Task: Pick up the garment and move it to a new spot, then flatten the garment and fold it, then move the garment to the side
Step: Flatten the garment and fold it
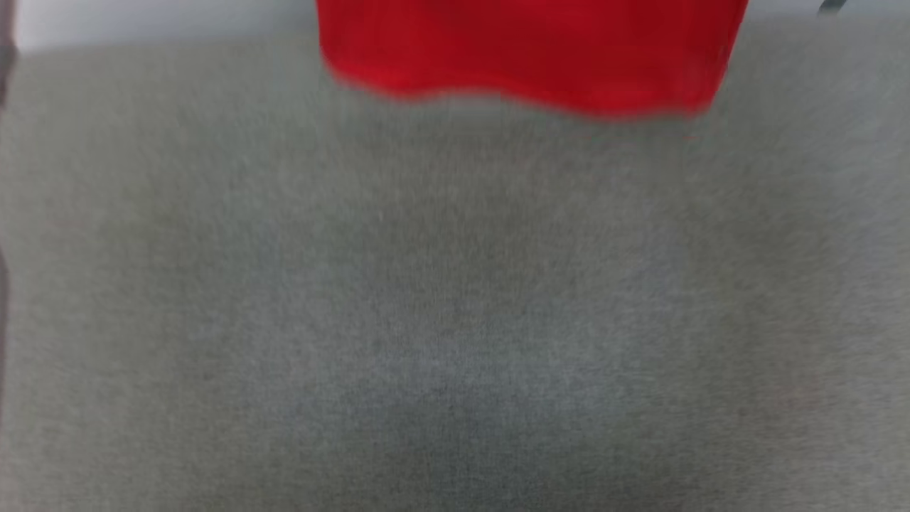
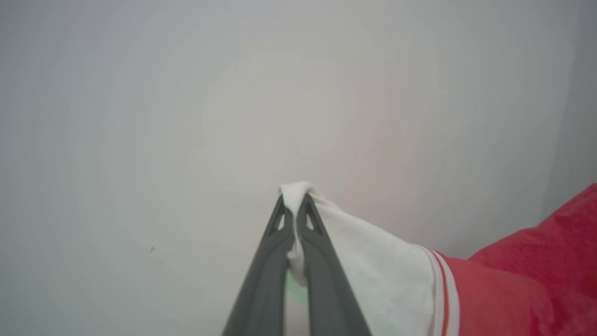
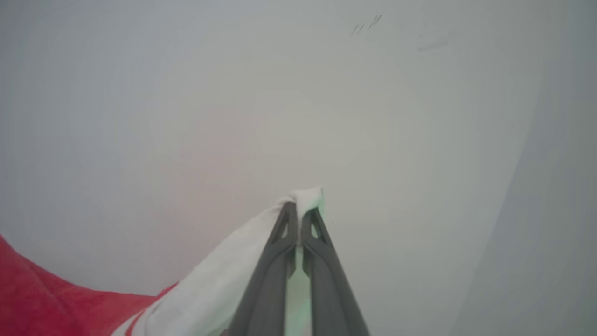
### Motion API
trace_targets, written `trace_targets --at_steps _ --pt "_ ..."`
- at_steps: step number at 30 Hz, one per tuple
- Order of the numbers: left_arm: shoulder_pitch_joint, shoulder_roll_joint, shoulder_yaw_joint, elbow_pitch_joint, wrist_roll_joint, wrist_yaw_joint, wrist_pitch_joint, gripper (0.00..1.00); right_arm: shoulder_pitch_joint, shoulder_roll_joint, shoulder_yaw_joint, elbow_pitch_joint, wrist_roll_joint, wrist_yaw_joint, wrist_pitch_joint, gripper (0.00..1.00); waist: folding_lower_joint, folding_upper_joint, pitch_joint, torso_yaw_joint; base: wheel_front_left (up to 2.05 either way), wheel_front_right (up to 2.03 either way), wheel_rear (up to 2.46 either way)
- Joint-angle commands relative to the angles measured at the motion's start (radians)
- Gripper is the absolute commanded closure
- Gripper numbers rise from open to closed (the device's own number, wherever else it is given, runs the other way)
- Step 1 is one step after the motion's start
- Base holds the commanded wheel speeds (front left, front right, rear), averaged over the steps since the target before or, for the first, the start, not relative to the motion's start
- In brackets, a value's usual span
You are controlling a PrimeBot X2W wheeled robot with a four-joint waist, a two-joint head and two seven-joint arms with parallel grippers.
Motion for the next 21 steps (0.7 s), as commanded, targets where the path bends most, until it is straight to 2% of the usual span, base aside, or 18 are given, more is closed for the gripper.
trace_targets --at_steps 1,2,3,5,6,10,16,18,21 --pt "-0.035 -0.004 0.003 0.009 0.016 0.005 -0.034 1.0 -0.027 -0.001 -0.005 0.021 -0.04 -0.001 -0.04 1.0 0.0 0.0 0.214 0.029 0.0 0.0 0.0" --pt "-0.095 -0.017 0.009 0.023 0.032 0.01 -0.125 1.0 -0.088 -0.006 -0.027 0.064 -0.121 -0.001 -0.113 1.0 0.0 0.0 0.265 0.039 0.0 0.0 0.0" --pt "-0.095 -0.017 0.009 0.023 0.032 0.01 -0.125 1.0 -0.088 -0.006 -0.027 0.064 -0.121 -0.001 -0.113 1.0 0.0 0.0 0.265 0.039 0.0 0.0 0.0" --pt "-0.162 -0.036 0.026 0.047 0.038 0.009 -0.251 1.0 -0.152 -0.012 -0.095 0.067 -0.262 -0.001 -0.156 1.0 0.0 0.0 0.334 0.058 0.0 0.0 0.0" --pt "-0.177 -0.045 0.035 0.057 0.025 0.003 -0.278 1.0 -0.164 -0.011 -0.12 0.044 -0.307 -0.001 -0.158 1.0 0.0 0.0 0.358 0.067 0.0 0.0 0.0" --pt "-0.176 -0.053 0.033 0.096 0.021 -0.021 -0.376 1.0 -0.101 0.015 -0.196 -0.037 -0.437 -0.001 -0.158 1.0 0.0 0.0 0.421 0.089 0.0 0.0 0.0" --pt "-0.067 -0.076 0.019 0.19 -0.017 -0.037 -0.406 1.0 0.042 0.054 -0.221 -0.022 -0.475 -0.001 -0.159 1.0 0.0 0.0 0.411 0.108 0.0 0.0 0.0" --pt "-0.023 -0.087 0.012 0.219 -0.039 -0.042 -0.388 1.0 0.082 0.066 -0.238 0.006 -0.432 -0.001 -0.159 1.0 0.0 0.0 0.389 0.113 0.0 0.0 0.0" --pt "0.042 -0.107 -0.009 0.237 -0.079 -0.044 -0.328 1.0 0.139 0.06 -0.207 0.054 -0.385 -0.001 -0.159 1.0 0.0 0.0 0.343 0.119 0.0 0.0 0.0"
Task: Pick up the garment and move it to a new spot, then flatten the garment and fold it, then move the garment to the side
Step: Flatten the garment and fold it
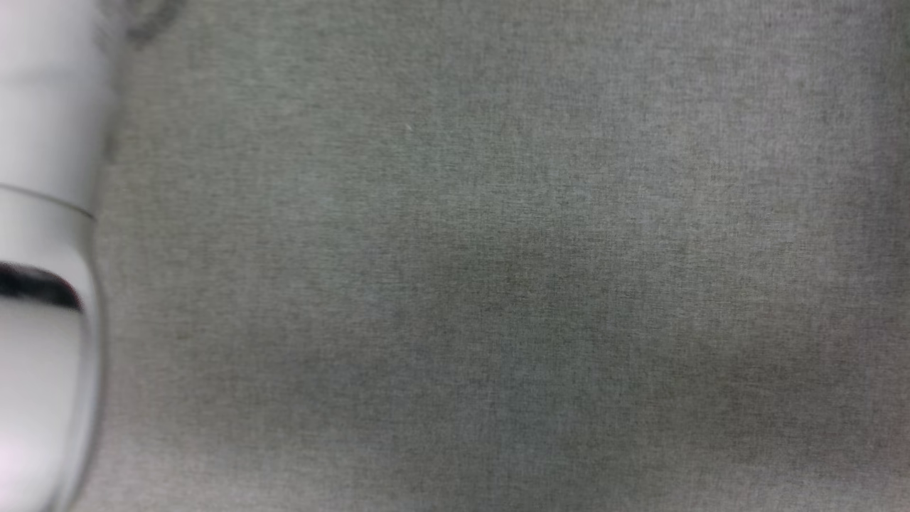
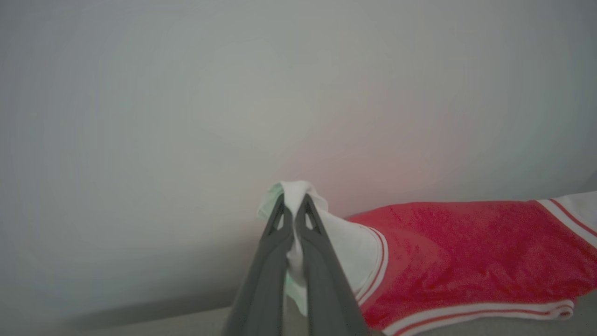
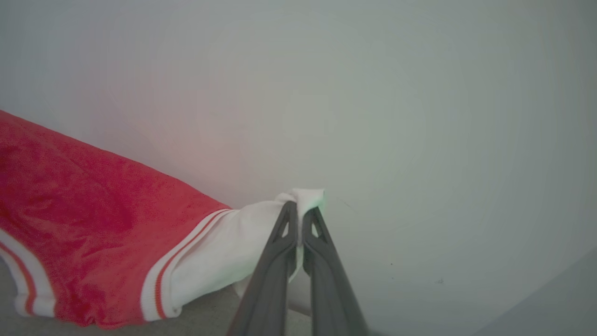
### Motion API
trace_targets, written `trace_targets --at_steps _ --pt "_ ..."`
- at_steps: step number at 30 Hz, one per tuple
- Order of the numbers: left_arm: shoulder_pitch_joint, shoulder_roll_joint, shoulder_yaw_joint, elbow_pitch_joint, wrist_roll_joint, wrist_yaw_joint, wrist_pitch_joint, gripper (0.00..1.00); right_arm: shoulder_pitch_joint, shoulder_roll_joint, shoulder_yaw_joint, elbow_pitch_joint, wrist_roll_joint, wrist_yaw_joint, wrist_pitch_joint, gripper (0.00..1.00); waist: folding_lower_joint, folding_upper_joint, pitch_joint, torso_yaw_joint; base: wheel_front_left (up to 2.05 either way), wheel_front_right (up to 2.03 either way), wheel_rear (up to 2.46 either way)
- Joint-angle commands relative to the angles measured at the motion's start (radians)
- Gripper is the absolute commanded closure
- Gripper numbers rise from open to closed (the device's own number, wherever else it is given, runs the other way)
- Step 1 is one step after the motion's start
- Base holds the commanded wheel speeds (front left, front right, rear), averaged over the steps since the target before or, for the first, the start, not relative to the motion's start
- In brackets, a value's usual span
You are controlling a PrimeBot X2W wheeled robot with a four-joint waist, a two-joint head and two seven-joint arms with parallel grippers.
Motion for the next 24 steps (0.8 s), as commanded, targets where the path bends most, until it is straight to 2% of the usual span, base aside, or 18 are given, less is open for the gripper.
trace_targets --at_steps 1,5,8,14,19,24 --pt "0.035 -0.011 -0.02 -0.013 -0.017 -0.004 0.026 1.0 0.025 -0.008 0.018 0.015 0.03 -0.001 -0.001 1.0 0.0 0.0 -0.06 0.02 0.0 0.0 0.0" --pt "0.141 0.027 -0.073 -0.055 -0.067 -0.003 0.098 1.0 0.102 -0.025 0.107 0.06 0.166 -0.001 0.031 1.0 0.0 0.0 -0.149 0.02 0.0 0.0 0.0" --pt "0.219 0.055 -0.107 -0.104 -0.108 -0.003 0.139 1.0 0.181 -0.051 0.199 0.042 0.282 -0.001 0.09 1.0 0.0 0.0 -0.219 0.015 0.0 0.0 0.0" --pt "0.374 0.14 -0.143 -0.193 -0.165 -0.003 0.183 1.0 0.349 -0.178 0.359 -0.121 0.499 -0.001 0.202 1.0 0.0 0.0 -0.348 0.004 0.0 0.0 0.0" --pt "0.509 0.2 -0.153 -0.283 -0.198 -0.003 0.211 1.0 0.496 -0.292 0.422 -0.283 0.648 -0.001 0.285 1.0 0.0 0.0 -0.432 -0.003 0.0 0.0 0.0" --pt "0.69 0.271 -0.167 -0.44 -0.229 0.044 0.281 1.0 0.661 -0.401 0.459 -0.436 0.742 -0.001 0.37 1.0 0.0 0.0 -0.506 -0.013 0.0 0.0 0.0"
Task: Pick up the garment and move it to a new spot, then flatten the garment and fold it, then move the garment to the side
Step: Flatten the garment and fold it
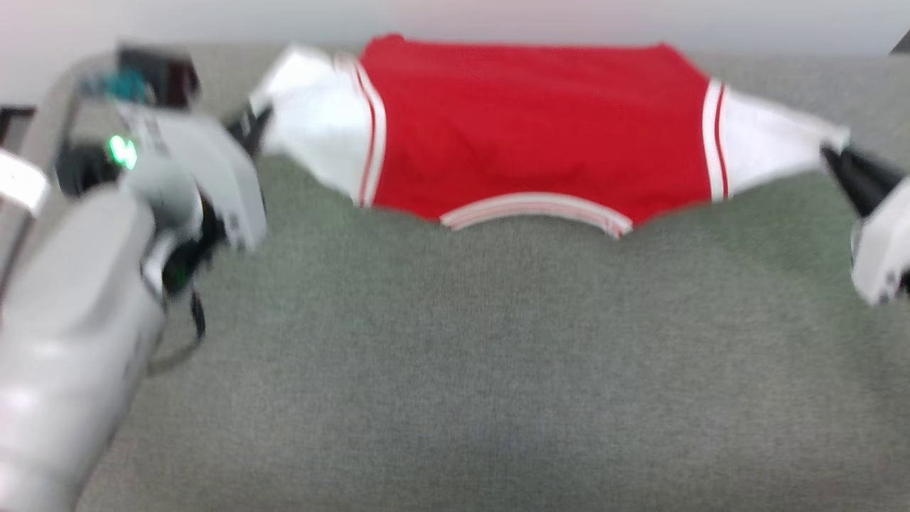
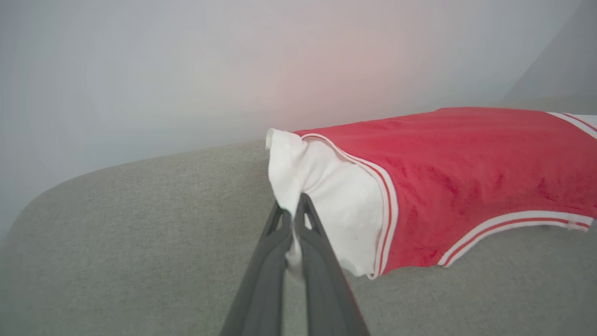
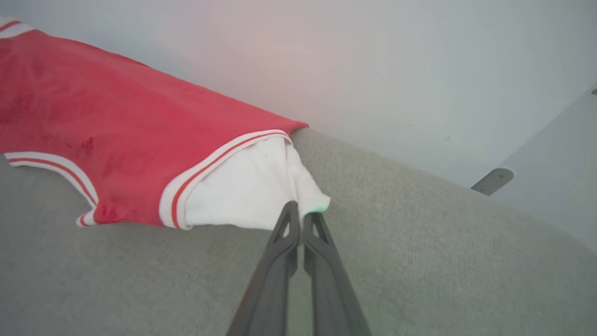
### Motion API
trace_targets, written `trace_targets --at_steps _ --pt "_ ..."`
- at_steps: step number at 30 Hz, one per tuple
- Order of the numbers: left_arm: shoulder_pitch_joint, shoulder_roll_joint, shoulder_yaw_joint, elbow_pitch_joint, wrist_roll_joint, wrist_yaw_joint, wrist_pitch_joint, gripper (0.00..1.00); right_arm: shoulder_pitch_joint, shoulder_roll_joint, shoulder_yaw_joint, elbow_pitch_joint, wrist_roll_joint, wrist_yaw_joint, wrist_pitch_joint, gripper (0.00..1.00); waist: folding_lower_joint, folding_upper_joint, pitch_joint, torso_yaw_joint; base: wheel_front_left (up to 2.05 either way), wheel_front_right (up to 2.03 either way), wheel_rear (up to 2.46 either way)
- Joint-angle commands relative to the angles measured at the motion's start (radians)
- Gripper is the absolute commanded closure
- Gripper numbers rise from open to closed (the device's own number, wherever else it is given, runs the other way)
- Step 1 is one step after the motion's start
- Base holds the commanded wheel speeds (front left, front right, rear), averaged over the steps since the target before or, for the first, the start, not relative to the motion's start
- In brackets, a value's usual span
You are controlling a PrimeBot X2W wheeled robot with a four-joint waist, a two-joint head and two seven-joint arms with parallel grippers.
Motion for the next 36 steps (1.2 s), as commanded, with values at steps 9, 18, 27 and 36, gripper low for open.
trace_targets --at_steps 9,18,27,36 --pt "0.444 0.24 0.031 -0.534 -0.101 0.268 0.132 1.0 0.363 -0.156 -0.04 -0.253 0.137 -0.001 0.132 1.0 0.0 0.0 -0.171 -0.012 0.0 0.0 0.0" --pt "0.8 0.4 0.059 -0.946 -0.168 0.519 0.135 1.0 0.704 -0.193 -0.183 -0.419 0.168 -0.001 0.229 1.0 0.0 0.0 -0.172 0.006 0.0 0.0 0.0" --pt "0.958 0.397 0.049 -0.987 -0.188 0.571 0.058 1.0 0.953 -0.079 -0.348 -0.526 0.086 -0.001 0.322 1.0 0.0 0.0 -0.151 0.019 0.0 0.0 0.0" --pt "0.92 0.334 0.034 -0.901 -0.156 0.522 -0.001 1.0 0.941 0.038 -0.401 -0.514 -0.058 -0.001 0.395 0.98 0.0 0.0 -0.12 0.02 0.0 0.0 0.0"
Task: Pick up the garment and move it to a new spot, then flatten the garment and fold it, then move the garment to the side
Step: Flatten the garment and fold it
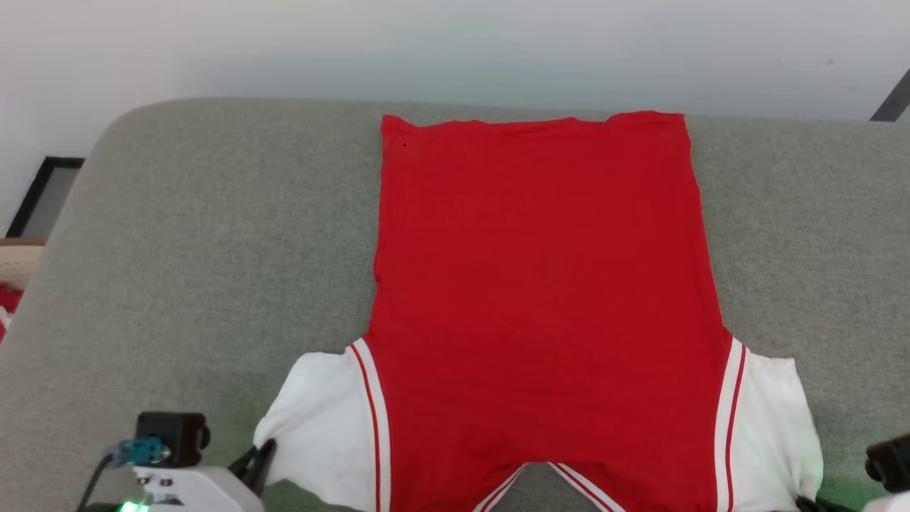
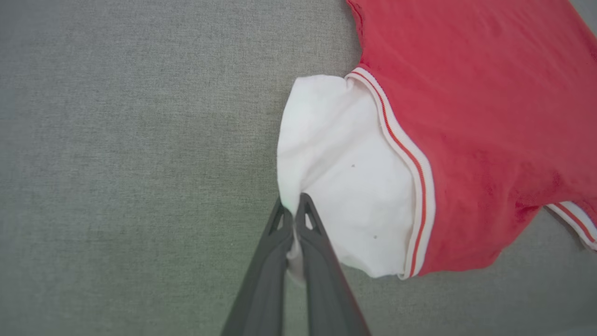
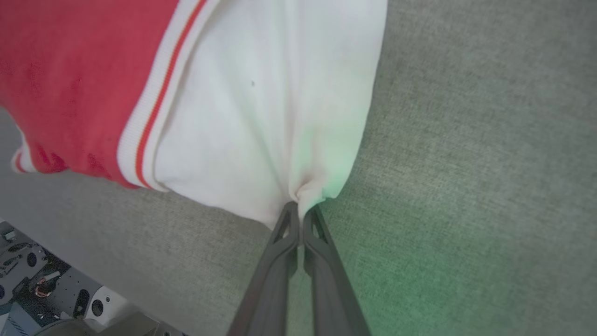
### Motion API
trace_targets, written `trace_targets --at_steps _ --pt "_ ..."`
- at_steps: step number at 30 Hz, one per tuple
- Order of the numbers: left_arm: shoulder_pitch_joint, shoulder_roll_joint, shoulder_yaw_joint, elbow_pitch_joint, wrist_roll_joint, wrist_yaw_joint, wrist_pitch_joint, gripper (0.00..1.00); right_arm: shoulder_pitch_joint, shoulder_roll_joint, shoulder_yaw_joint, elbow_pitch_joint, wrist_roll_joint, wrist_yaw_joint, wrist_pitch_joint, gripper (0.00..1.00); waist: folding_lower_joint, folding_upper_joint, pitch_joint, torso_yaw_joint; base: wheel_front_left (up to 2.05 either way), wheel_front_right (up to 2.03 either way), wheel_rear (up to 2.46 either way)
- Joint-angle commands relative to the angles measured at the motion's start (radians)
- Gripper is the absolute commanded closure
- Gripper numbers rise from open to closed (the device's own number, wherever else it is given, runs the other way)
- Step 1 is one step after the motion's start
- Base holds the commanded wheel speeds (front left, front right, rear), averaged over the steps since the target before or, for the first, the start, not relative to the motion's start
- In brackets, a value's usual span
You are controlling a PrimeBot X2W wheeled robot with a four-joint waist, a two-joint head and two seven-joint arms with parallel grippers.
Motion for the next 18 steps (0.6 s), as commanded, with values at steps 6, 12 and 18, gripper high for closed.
trace_targets --at_steps 6,12,18 --pt "-0.043 -0.045 -0.016 0.041 0.019 -0.03 -0.015 1.0 -0.062 0.049 -0.004 0.039 -0.075 -0.001 0.033 0.0 0.0 -0.0001 0.019 -0.005 0.0 0.0 0.0" --pt "-0.057 -0.074 -0.026 0.065 0.026 -0.043 -0.03 1.0 -0.074 0.053 -0.012 0.019 -0.094 -0.001 0.082 0.0 0.0 -0.0001 0.021 -0.011 0.0 0.0 0.0" --pt "-0.062 -0.092 -0.03 0.067 0.032 -0.049 -0.043 1.0 -0.045 0.051 -0.112 -0.116 -0.064 -0.001 0.171 0.0 0.0 -0.0001 0.035 -0.005 0.0 0.0 0.0"
